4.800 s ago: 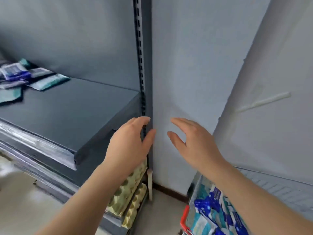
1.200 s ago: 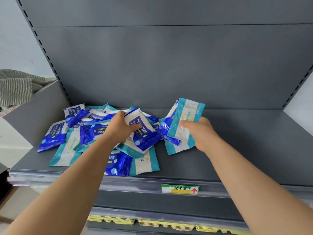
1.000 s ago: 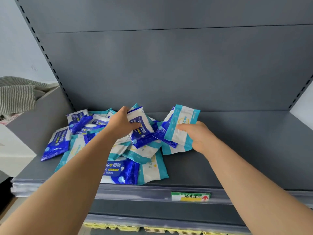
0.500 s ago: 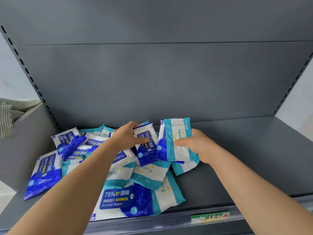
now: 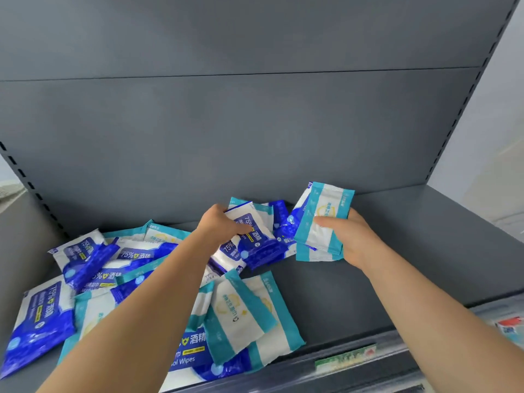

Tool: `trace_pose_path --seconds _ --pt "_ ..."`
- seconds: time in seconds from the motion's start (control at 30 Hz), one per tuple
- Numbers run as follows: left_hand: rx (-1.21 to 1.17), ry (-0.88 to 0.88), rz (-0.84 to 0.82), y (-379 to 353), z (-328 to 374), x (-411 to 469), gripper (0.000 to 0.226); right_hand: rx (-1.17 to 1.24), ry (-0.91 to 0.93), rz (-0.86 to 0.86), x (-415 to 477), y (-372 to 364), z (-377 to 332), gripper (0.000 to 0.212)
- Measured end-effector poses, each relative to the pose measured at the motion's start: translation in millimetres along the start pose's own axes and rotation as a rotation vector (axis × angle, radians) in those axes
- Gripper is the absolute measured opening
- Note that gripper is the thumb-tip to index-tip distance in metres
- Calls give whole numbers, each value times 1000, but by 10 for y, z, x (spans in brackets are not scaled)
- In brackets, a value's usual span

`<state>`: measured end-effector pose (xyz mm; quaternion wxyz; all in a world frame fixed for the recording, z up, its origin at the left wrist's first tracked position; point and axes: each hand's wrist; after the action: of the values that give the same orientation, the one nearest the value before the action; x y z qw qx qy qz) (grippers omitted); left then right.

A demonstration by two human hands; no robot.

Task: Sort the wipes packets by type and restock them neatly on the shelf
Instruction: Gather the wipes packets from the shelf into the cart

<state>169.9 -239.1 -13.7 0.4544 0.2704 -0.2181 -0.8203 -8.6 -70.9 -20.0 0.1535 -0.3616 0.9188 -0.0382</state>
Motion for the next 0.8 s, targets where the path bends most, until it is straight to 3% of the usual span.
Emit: trace_pose_path --seconds 0.13,0.37,0.8 --pt "-224 59 -99 -139 55 47 58 -39 -22 -96 -37 -16 -2 33" --pt "-489 4 -252 -302 201 44 50 98 -25 -166 -41 -14 0 29" --pt "-542 -135 -273 -413 675 -272 27 247 210 -136 -222 164 -404 36"
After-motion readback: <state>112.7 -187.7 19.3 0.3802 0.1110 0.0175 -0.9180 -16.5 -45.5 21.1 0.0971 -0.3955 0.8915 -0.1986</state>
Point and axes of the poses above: each hand's wrist, its own x-axis towards the middle knuckle, its own y-axis out of the back of the hand, z = x × y, and after that the axes turned 7 degrees about x, right-handed
